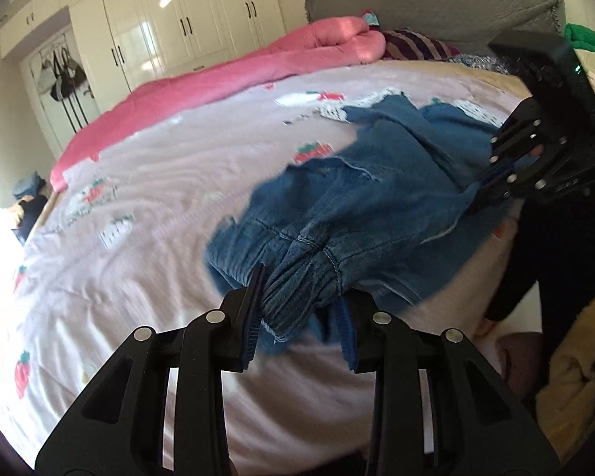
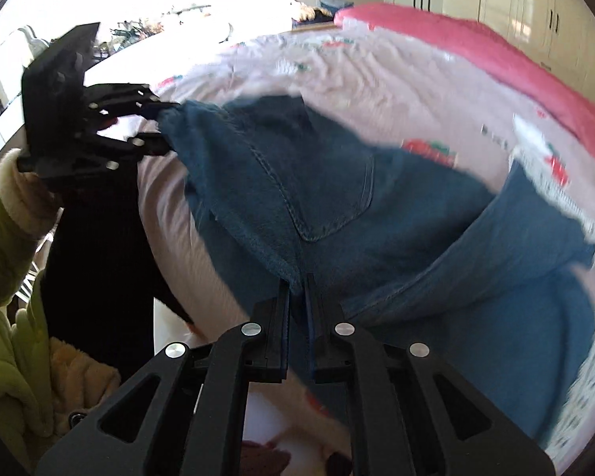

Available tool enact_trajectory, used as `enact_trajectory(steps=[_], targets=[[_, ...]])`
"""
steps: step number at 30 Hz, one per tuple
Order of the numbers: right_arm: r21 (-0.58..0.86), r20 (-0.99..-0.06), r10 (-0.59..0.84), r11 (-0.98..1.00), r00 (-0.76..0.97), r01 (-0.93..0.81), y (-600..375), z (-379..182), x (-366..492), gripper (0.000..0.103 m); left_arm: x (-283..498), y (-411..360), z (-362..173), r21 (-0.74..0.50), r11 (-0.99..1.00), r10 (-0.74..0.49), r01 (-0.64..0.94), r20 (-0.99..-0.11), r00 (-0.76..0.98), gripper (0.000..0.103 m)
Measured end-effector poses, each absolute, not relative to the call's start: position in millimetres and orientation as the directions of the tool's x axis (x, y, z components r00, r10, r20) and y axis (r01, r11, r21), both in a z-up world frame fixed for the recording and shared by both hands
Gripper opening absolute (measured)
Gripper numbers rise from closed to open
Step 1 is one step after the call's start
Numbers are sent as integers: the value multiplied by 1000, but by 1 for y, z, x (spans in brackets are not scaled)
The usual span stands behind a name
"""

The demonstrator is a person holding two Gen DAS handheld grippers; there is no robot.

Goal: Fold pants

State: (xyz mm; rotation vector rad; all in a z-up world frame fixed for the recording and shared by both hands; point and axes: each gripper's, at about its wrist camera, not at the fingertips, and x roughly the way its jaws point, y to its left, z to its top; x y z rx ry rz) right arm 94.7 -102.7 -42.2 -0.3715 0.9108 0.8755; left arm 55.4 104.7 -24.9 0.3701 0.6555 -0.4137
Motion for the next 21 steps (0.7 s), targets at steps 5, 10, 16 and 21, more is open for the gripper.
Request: enact_trajectory(steps=[5,10,16,21], targets=[[61,-818,480,622,319,-780,-96,-52,93,10,50,102,-36,216,857,-209,468,-684,699,27],[118,-756,553,640,349,-759,-95,-30,95,9,70,102,-16,283,874,-126,396,-654,746,27],[104,-749,562,623,351,-776,-81,-28,87,10,96,116,-3,269,899,-110,346,-624,773,27],[149,-795,535,629,286,-763,-80,-54,89,12,68,117,-43,267,893,-61,363,-728,683,27]])
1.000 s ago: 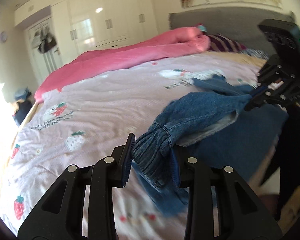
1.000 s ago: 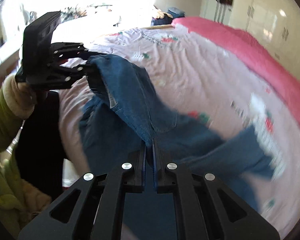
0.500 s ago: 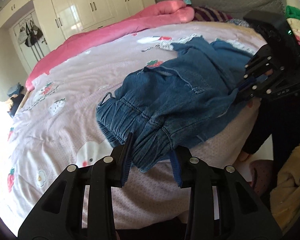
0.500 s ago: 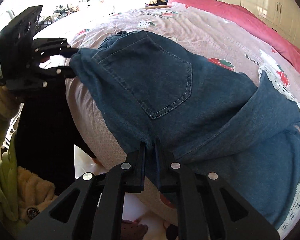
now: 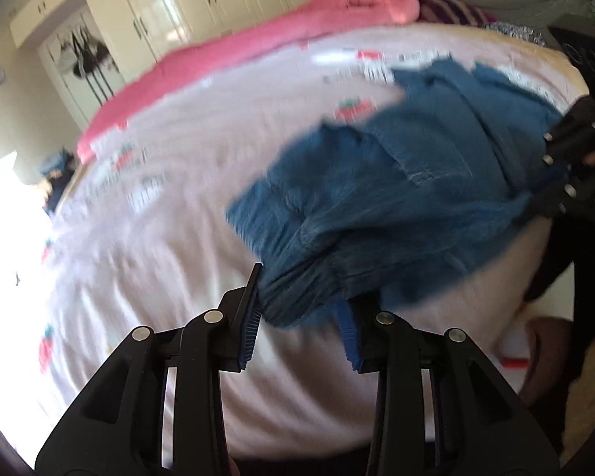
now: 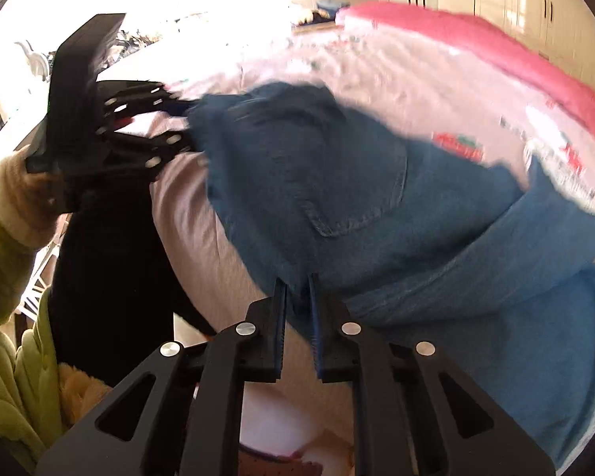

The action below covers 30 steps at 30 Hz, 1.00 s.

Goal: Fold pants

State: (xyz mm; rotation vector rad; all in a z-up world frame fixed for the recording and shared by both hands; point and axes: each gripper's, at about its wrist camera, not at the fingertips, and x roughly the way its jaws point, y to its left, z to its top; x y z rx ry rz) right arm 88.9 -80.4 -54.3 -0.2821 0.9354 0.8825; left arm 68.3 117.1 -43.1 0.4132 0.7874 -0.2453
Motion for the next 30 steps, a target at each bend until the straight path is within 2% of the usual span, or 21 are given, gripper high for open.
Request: enact_trajectory(steps=[3,7,10,11,13,15,19,22,26,30], targets=[[198,-795,548,640,260,-743,-83,-61,94,12,61,131,-56,198,922,-62,332,-773,631,27],[202,-791,552,642,263,-740,-86,-59,94,12,50,148,-50,127,957,-70,263,-775,628,27],[218,-781,567,638,260,-738,-93,-61,93,15,36,159,-19,81,976,-84,201,-716,693,29],[224,-780,570,639,258,-736,-94,-61,93,17,33,159,-7,52,980,-105,193,-690,716,35],[224,-781,569,641,259,-734,-94,-63,93,18,33,154,12,-32,976,-186,215,-640,746,46],[236,-776,579,635,251,-736,-95,-63,91,24,42,138,21,-120,955,-286,270,-603,745,47],[245,-761,595,633,259,-735,-108,-50,84,30,67,97,5,-126,938,-326,323,-641,695,47],[246,-741,600,660,301,-710,-129,-37,82,36,78,83,-15,-110,934,-320,341,-686,653,31],[257,-712,594,716,373,-649,-163,-24,88,44,91,82,-59,-54,955,-222,291,-781,583,29],[273,-712,575,756,403,-595,-177,-25,99,47,92,87,-73,-75,959,-232,275,-766,599,28]])
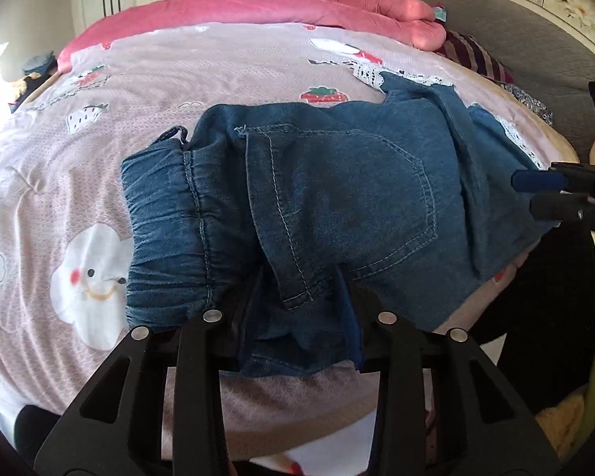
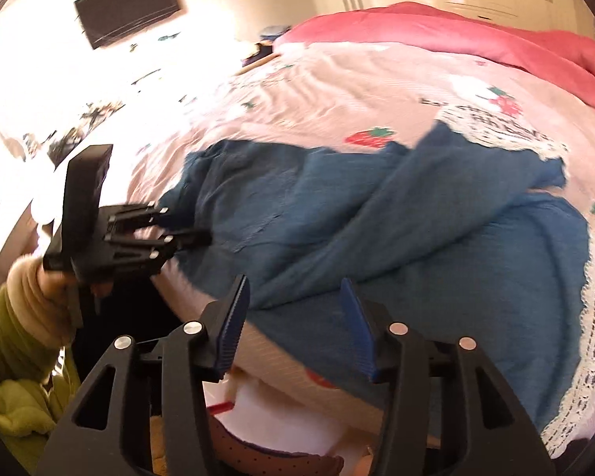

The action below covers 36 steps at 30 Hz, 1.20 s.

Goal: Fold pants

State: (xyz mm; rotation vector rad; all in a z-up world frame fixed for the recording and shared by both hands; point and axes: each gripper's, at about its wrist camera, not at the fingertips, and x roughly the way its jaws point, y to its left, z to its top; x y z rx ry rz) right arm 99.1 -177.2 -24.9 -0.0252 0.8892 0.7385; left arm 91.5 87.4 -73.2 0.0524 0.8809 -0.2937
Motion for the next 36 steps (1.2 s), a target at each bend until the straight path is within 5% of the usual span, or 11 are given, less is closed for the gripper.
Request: enact_trajectory(steps=[4,7,14,24,36], targets=[[278,-711,564,775,421,-568,-182,-22,100,52,84,94,-49,-138,952,-285,273,-728,624,32],[259,-702,544,796,459,-547,-194,-11,108,61,68,104,-14,-141,955,-288,262,-659,695,63],[198,-688,458,865,563,-461,-215,20,155,79,62,72,29,-141,915,-387,377,-569,726,82],[155,-733,354,918,581,-364,-233,42,225,90,117,-22,-1,-278,793,-578,542,-626,524,81],[-34,-856,214,886,472,-463,-151,17,338,91,149,-23,-61,-408,797,-596,445,-650,472,40]])
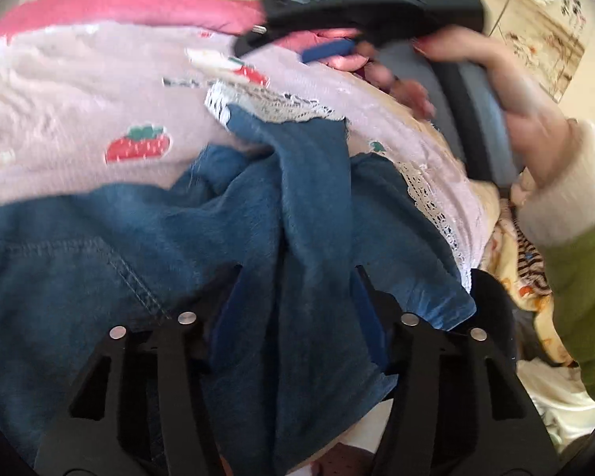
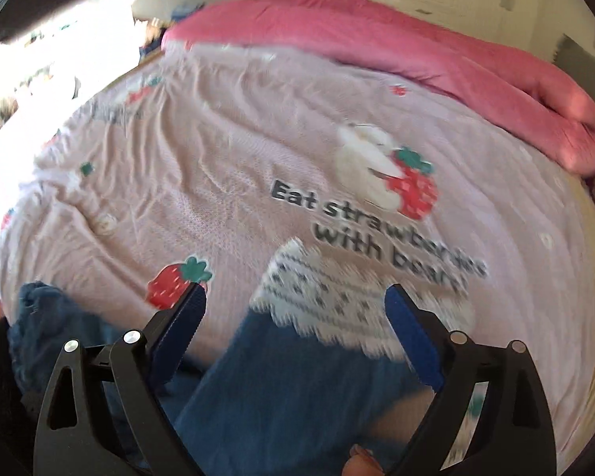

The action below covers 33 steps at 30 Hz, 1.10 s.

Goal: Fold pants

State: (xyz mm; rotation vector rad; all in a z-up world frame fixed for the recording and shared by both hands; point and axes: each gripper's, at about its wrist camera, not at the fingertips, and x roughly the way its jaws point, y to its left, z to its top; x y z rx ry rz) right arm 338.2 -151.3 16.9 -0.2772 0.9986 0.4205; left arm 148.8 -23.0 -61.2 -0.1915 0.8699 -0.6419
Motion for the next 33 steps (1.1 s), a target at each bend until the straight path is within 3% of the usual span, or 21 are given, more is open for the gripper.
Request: enact_trajectory(steps=[3,8,10,13,15,17,21,33], targets=[[-110,-890,144,853,433,-510,-121,-1,365,91,151,-18,-63,-411,798,-597,441,-643,480,26],[-206,-931,21,794,365,-572,-86,-28,394,90,148,-15,-61,-424,786,-613,451,-627,480,21],[-250,-940,-45,766,338,-592,-79,-40,402,85,145,-18,-58,-416,778,-621,471,-621,478,21],[-284,-950,-128,734,286,-616,-78,-58,406,62,141,-22,-55,-400,768,-630,500,-612,479,21],[-250,-960,-105,738,260,-626,-81,-60,404,28,139,-26,-55,-379,770,-623,513,-617,480,21],[-259,-952,-92,746,290,-614,-89,-53,398,16,140,-28,-59,-367,776,-613,513,-629,477,21],[-208,-940,-5,801,340,-562,-113,-29,387,11,143,-29,-68,-367,781,-605,505,-646,466,21],[200,-784,372,909,497,-366,-266,59,289,10,139,-35,-68,-330,788,-592,520,-638,492,21]])
